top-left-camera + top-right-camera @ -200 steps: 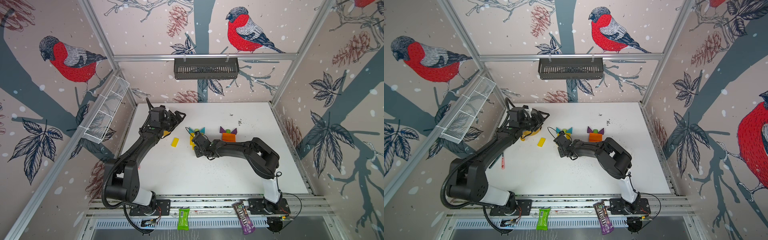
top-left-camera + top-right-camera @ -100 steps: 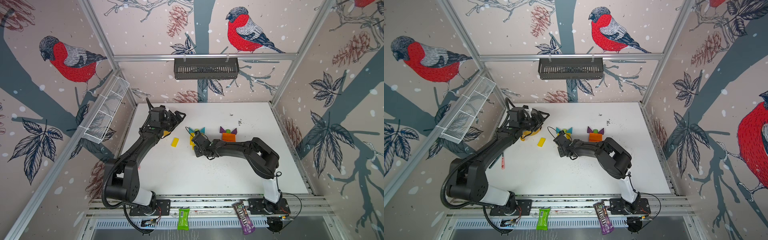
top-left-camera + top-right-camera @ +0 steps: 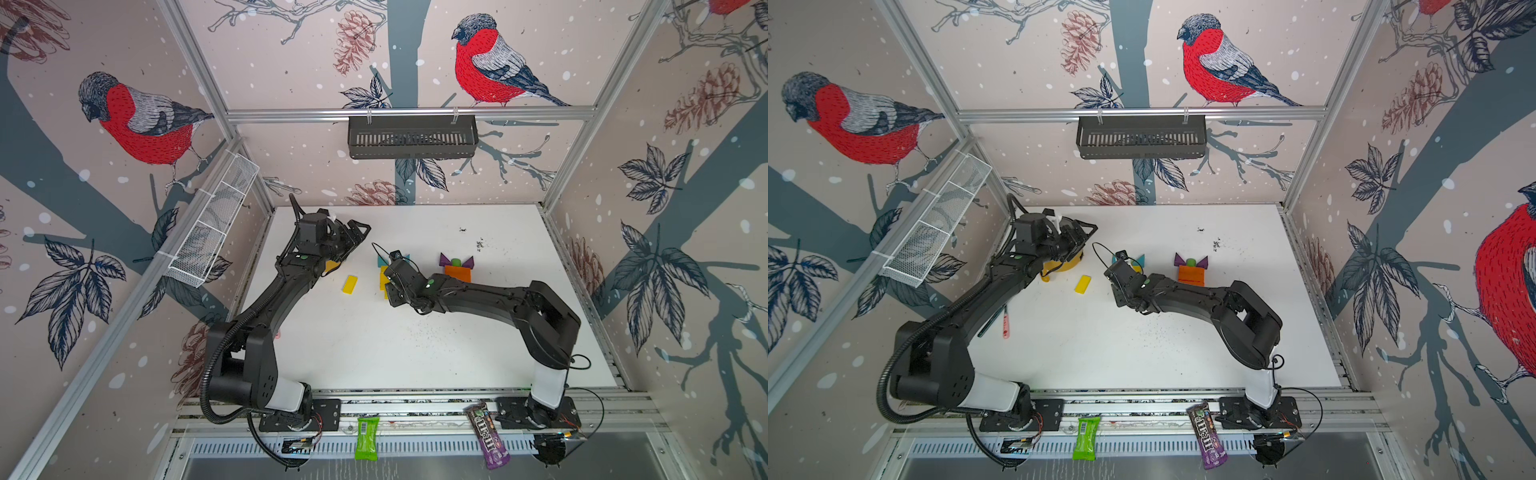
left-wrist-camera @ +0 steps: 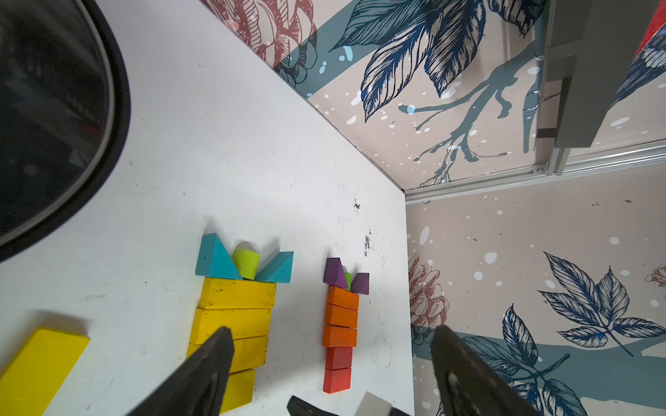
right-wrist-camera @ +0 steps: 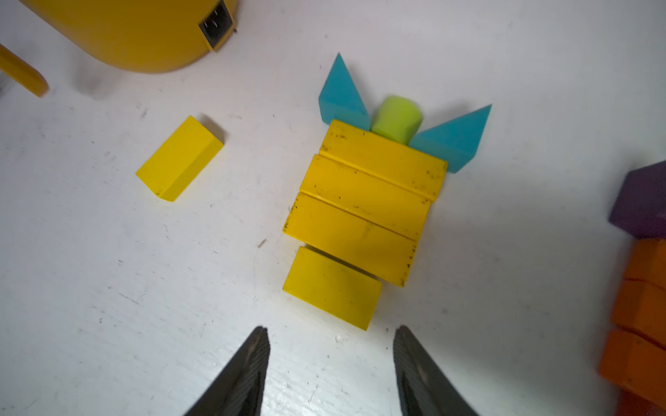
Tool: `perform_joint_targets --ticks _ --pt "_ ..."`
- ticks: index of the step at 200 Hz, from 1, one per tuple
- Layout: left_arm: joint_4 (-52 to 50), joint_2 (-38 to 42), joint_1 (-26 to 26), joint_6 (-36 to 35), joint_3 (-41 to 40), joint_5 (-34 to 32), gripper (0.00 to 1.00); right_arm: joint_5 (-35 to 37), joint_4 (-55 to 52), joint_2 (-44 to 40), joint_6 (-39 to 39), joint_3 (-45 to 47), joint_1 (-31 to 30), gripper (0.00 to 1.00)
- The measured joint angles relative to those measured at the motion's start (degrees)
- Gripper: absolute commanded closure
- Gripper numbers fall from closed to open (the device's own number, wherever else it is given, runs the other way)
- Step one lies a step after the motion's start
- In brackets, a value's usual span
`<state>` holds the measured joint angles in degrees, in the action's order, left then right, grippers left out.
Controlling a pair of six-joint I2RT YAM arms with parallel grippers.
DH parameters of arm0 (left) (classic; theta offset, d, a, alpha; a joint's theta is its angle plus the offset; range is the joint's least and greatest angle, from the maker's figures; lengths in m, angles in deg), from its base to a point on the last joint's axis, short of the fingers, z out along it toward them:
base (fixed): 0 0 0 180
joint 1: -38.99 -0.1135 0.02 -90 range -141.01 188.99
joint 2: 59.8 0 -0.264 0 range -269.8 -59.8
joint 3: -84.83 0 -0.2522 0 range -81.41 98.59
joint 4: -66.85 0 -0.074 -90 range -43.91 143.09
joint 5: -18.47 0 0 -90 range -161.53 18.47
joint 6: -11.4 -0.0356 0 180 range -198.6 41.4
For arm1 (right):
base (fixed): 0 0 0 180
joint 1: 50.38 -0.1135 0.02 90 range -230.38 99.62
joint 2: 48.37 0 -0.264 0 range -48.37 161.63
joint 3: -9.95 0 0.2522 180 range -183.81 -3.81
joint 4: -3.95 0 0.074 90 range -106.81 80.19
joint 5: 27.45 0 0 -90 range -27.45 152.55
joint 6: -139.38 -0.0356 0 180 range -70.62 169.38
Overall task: Assemble a carrot with building blocks
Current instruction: Assemble the building block at the center of the board, then pick up the building block from the center of the board.
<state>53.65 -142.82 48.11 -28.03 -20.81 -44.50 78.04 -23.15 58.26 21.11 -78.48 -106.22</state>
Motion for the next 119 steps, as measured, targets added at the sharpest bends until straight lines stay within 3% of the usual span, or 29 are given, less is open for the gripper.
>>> perform_joint_targets --ticks 39,72,78,90,119 --pt "-0.9 3.1 -4.3 -1.0 0.2 -1.0 0.12 1.7 0.8 -1.9 4.7 -1.4 0.0 0.38" --pt "-1.4 5.8 -8.6 -1.2 0.3 -5.3 0.09 1.8 3.1 -0.9 9.4 -3.2 0.0 0.28" --pt "-1.4 6.2 -9.2 -1.3 0.3 -6.3 0.09 1.8 3.3 -0.6 10.2 -3.6 0.0 0.24" --pt "-1.8 7.0 -10.4 -1.5 0.3 -7.5 0.08 1.6 3.8 0.2 11.1 -4.4 0.0 0.00" --pt "-2.9 7.7 -12.7 -1.4 0.3 -9.5 0.08 0.8 6.2 2.4 14.8 -6.6 -0.1 0.01"
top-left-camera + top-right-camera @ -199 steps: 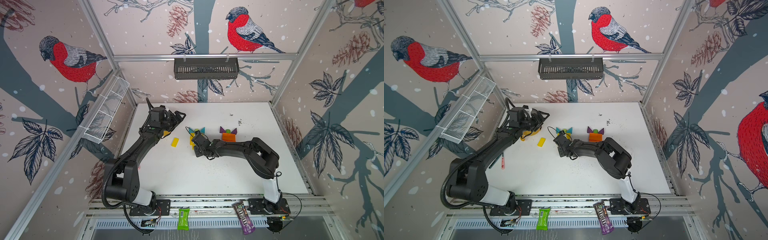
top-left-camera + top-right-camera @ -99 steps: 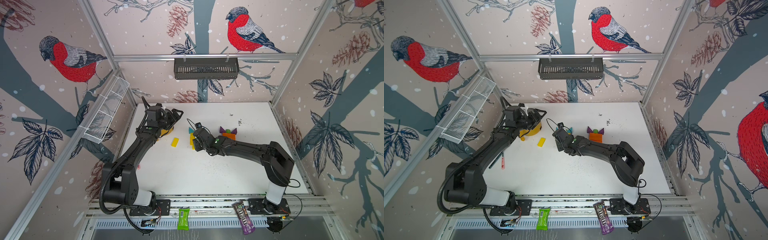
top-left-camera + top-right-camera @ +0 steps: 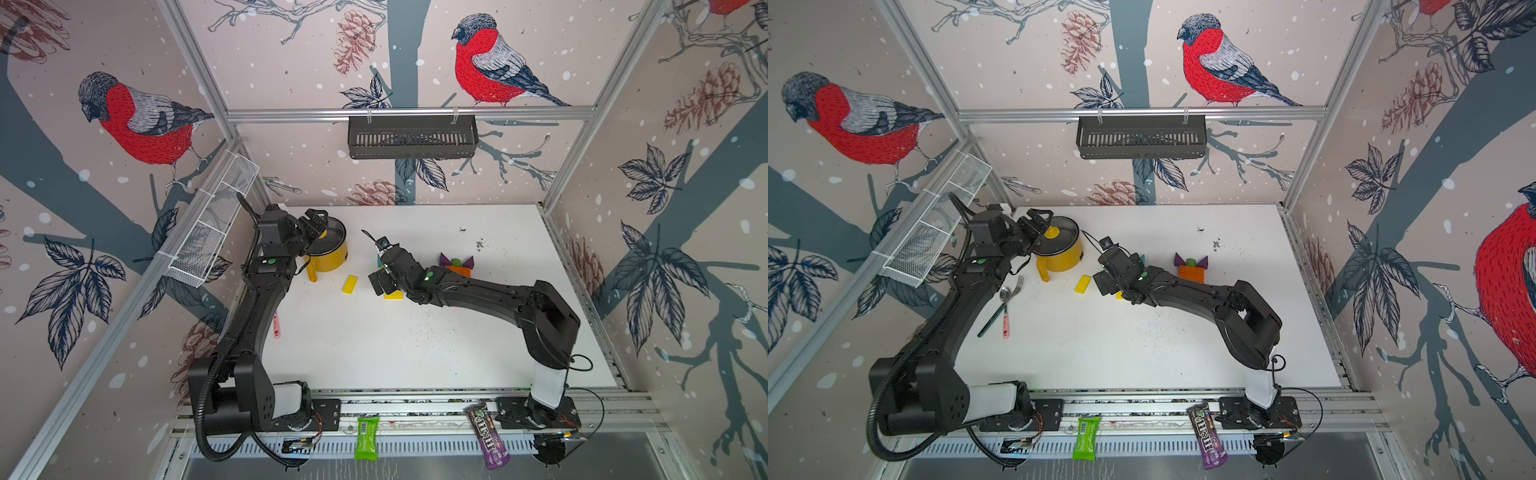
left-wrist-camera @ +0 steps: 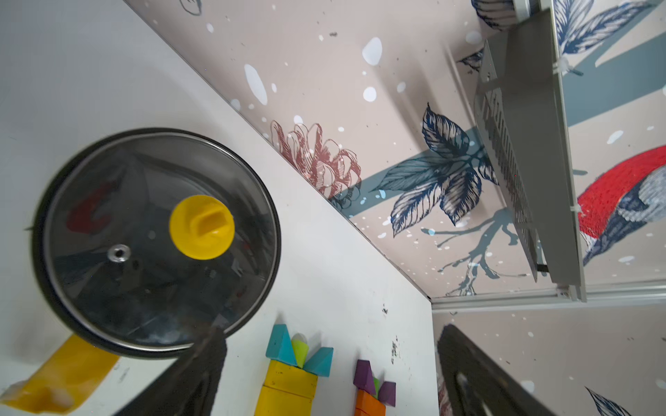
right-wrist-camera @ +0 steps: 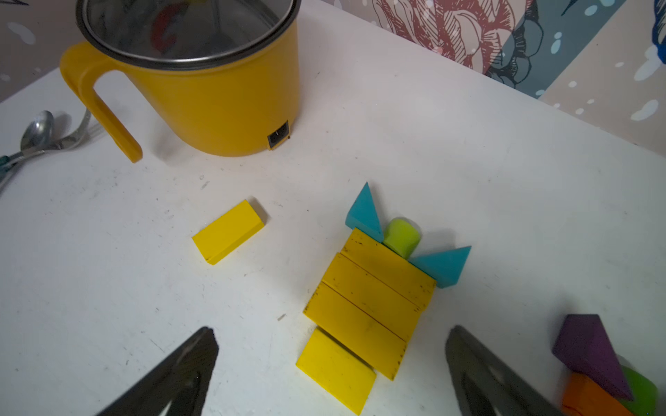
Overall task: Assemble a carrot with building blocks
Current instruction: Pick up the building block from the center of the board.
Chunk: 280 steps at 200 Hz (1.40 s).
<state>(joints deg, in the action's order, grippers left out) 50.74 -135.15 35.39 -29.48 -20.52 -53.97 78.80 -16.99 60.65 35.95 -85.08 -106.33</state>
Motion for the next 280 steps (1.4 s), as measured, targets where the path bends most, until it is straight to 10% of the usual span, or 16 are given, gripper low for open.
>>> perform_joint_targets --ticks 76,193,280 --pt "-0.1 -0.3 -1.6 0.2 -0.1 0.5 0.07 -15.0 3.0 11.6 15.4 -7.8 -0.7 0.01" --pt "0.4 -0.5 -4.2 1.1 -0.5 2.3 0.08 -16.1 -2.8 30.9 21.3 -27.6 -0.1 0.00" --pt "2.1 -1.4 -4.2 3.0 -1.7 5.3 0.13 -19.3 -4.7 34.6 20.8 -33.5 0.5 0.42"
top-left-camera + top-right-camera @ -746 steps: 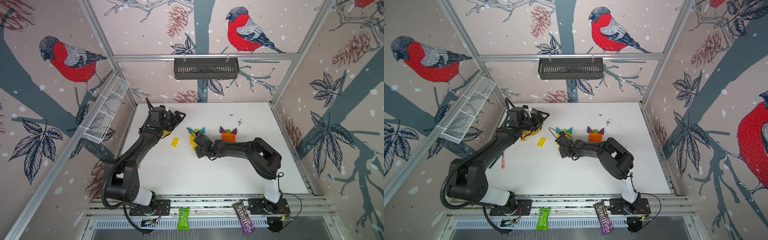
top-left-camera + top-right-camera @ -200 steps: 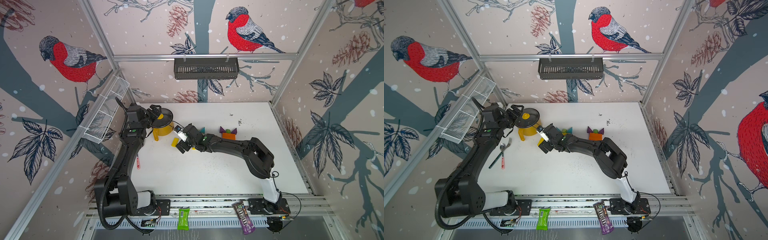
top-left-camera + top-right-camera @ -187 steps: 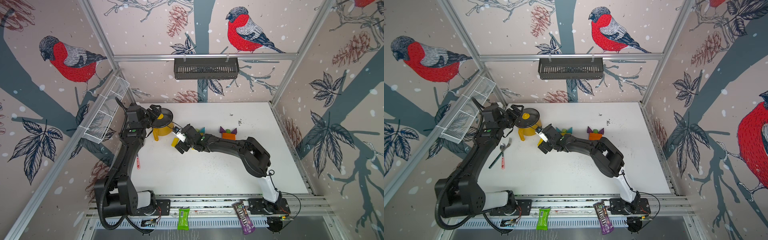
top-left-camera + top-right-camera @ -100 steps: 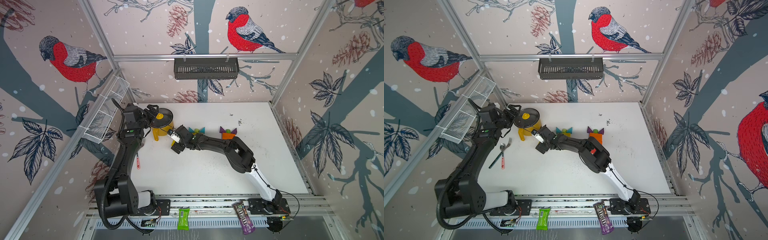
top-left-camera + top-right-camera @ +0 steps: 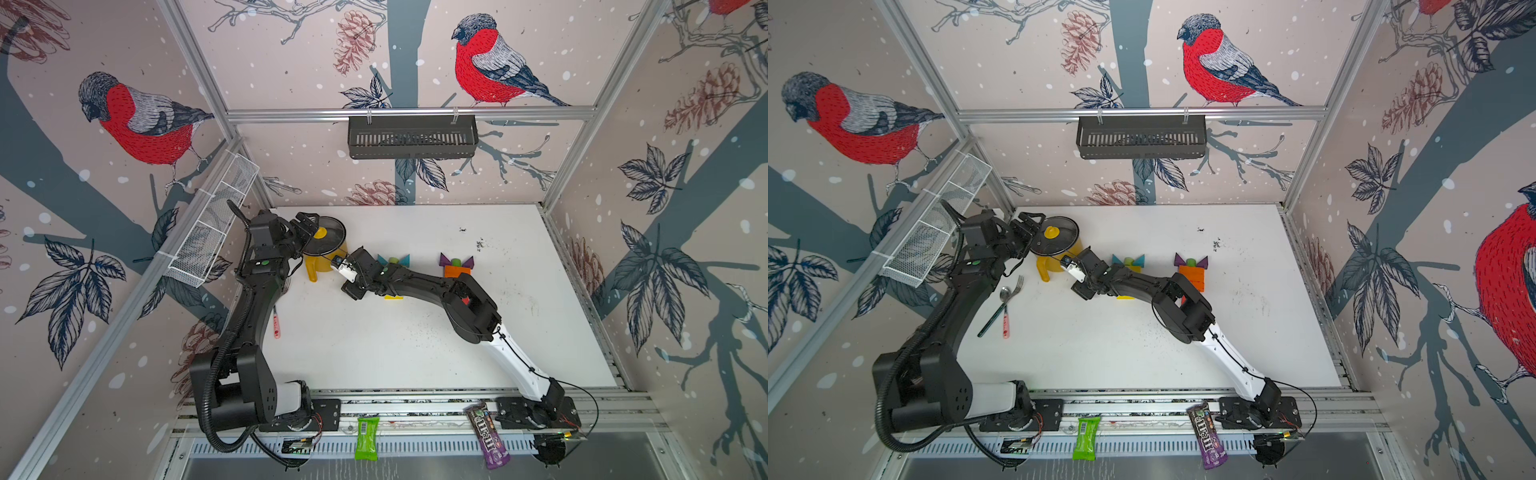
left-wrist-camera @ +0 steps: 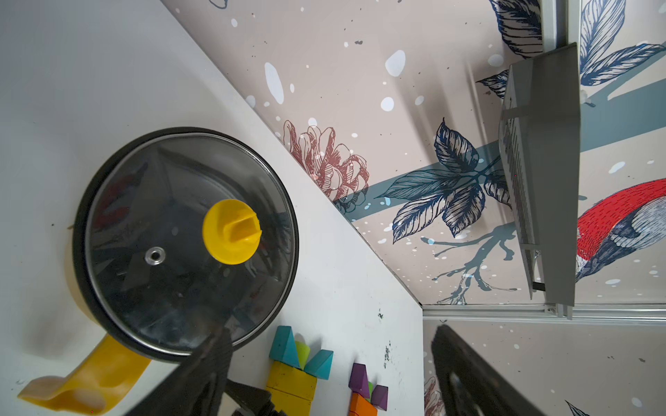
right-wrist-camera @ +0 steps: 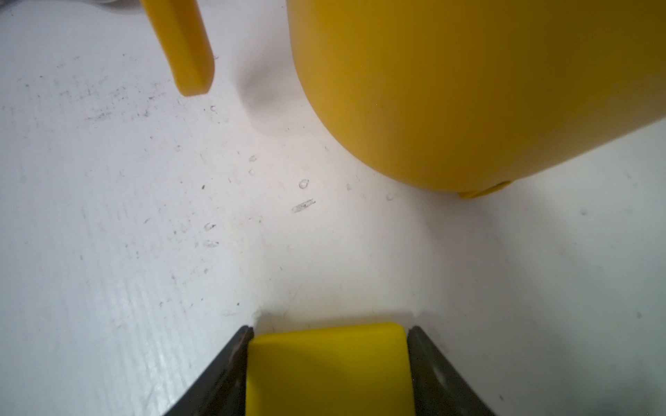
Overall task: Assemble a carrot with building blocks
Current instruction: Pick up the building block from the center of the board, then assemble the building block at the center of the board.
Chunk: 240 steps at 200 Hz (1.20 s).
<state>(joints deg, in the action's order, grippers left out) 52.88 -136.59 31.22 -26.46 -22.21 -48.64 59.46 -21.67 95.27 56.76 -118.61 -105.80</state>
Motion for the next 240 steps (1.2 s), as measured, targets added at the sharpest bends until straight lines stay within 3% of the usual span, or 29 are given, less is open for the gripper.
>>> perform_joint_targets --ticks 61,100,134,191,240 --pt "1.1 0.0 0.0 0.5 -0.3 1.2 0.13 -0.5 -0.8 -4.3 -4.5 4.5 -1.9 0.46" --pt "1.2 0.2 0.3 0.6 -0.4 1.4 0.13 4.0 -0.5 -8.2 -9.3 7.1 -3.6 0.46" --pt "1.2 0.3 2.1 1.0 -0.5 1.4 0.13 10.7 0.7 -16.1 -18.1 14.6 -3.3 0.47" --pt "1.3 -0.8 11.7 -0.1 -0.5 0.7 0.14 20.0 2.4 -34.0 -33.7 39.1 -3.1 0.47" --pt "0.7 -5.6 20.9 -1.3 0.4 1.8 0.14 23.1 2.8 -40.7 -42.6 50.1 -4.2 0.47"
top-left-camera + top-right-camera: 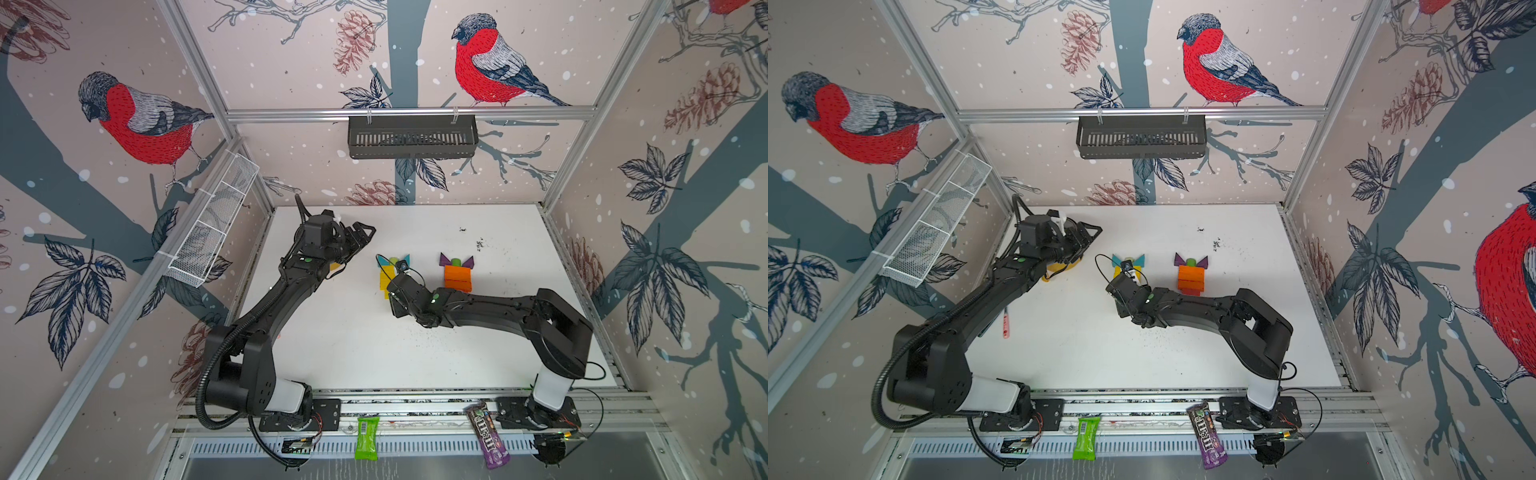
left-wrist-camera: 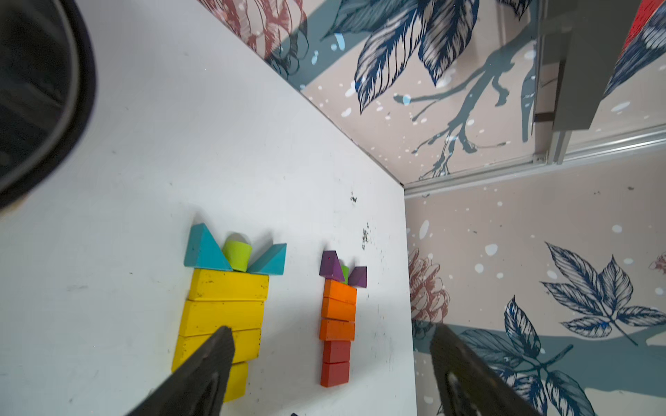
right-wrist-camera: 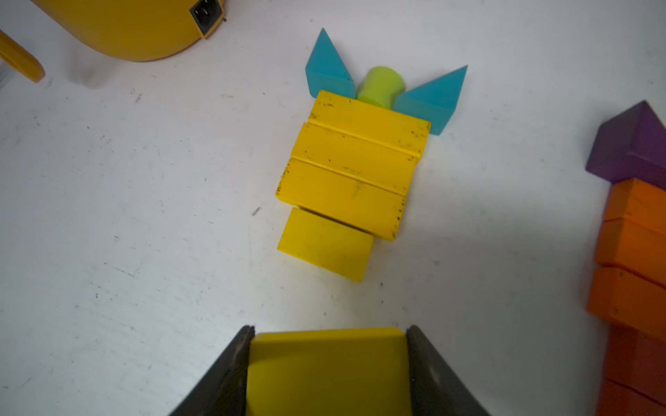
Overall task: Assemble a carrot with building blocks
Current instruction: Assemble the building block at the center of the board.
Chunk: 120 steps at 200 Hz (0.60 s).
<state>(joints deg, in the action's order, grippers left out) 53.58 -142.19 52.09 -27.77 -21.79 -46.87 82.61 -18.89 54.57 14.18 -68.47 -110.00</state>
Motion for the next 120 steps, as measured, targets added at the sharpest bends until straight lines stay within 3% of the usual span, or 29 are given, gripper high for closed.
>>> perform_joint_targets --ticks 120 --pt "-0.8 0.9 -0.3 -0.9 0.4 -0.5 0.14 0.9 1.9 7.2 -8.5 -0.8 -1.8 0.43"
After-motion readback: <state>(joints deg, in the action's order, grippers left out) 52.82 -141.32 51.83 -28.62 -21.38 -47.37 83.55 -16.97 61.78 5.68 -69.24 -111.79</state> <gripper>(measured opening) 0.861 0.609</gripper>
